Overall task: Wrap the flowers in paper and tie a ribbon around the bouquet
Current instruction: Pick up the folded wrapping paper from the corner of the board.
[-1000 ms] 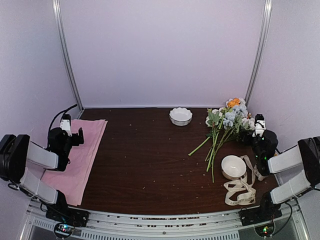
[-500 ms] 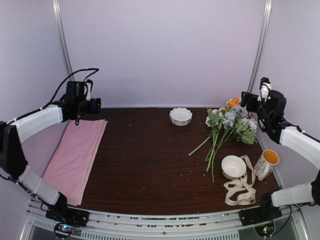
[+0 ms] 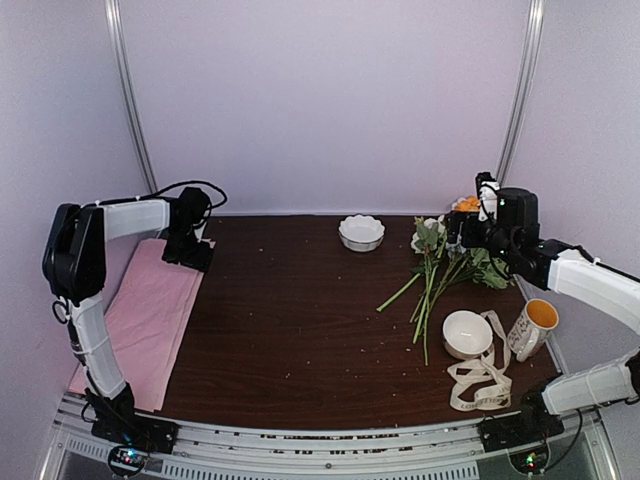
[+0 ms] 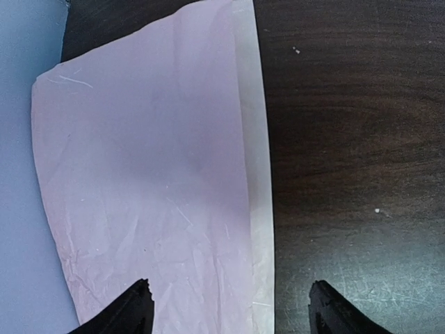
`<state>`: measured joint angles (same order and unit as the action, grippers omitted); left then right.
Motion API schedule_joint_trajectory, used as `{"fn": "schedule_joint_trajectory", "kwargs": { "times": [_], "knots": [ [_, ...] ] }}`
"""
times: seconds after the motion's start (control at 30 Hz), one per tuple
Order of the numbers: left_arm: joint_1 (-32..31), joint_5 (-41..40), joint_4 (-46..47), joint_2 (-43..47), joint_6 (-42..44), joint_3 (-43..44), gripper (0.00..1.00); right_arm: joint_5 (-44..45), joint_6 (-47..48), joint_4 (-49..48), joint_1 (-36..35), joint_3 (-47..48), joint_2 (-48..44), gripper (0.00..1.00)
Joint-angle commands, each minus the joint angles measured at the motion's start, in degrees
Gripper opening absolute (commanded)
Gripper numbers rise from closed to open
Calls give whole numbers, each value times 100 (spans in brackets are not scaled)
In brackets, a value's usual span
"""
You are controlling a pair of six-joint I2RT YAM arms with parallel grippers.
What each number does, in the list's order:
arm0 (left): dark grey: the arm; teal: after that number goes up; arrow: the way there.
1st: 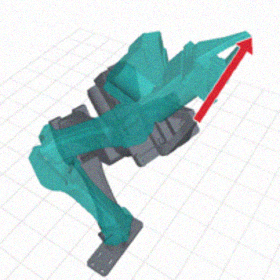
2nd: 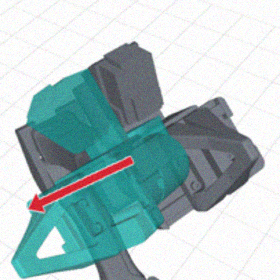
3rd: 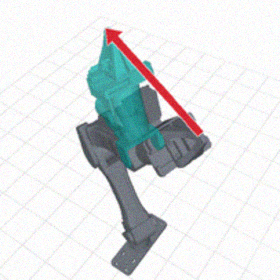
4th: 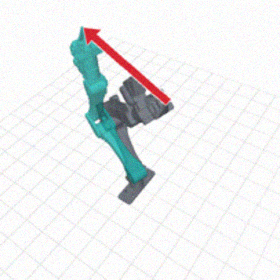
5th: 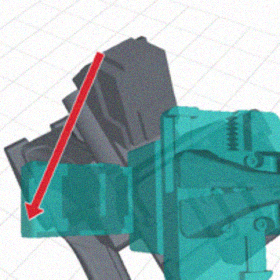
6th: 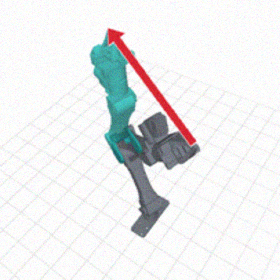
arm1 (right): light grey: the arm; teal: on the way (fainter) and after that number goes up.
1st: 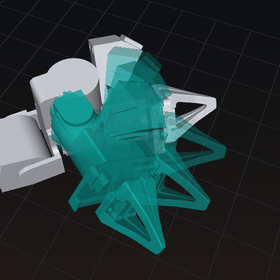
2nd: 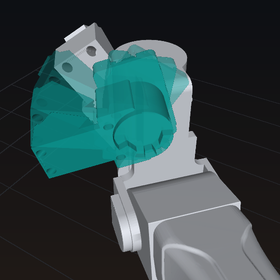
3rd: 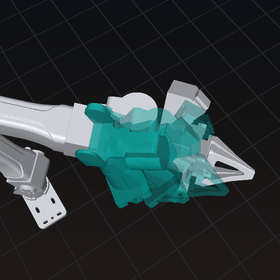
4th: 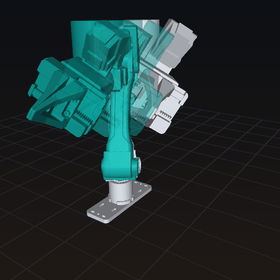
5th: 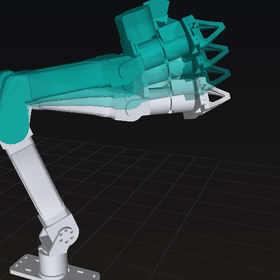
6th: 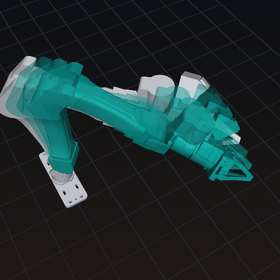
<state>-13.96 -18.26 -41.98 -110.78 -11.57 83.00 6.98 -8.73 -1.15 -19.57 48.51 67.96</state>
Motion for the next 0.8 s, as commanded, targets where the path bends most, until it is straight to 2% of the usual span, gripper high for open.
{"fn": "schedule_joint_trajectory", "kwargs": {
  "times": [0.0, 0.1, 0.27, 0.4, 0.6, 0.77],
  "knots": [
    [24, -259, -368, -461, 66, 244, 78, 345, 138, 193, -36, 219, -27, 99],
    [54, -353, -432, -616, 74, 365, 64, 330, 210, 218, -38, 196, -126, 100],
    [60, -223, -608, -907, 46, 628, 60, 408, 218, 320, -38, 186, -168, 100],
    [75, -546, -920, -1042, 6, 861, 44, 407, 261, 330, -47, 138, -257, 100],
    [73, -606, -1599, -1330, 16, 1299, 44, 433, 434, 265, -47, 63, -446, 100],
    [65, 84, -1751, -1428, -21, 1329, 46, 495, 499, 240, -47, 68, -594, 100]
  ]
}}
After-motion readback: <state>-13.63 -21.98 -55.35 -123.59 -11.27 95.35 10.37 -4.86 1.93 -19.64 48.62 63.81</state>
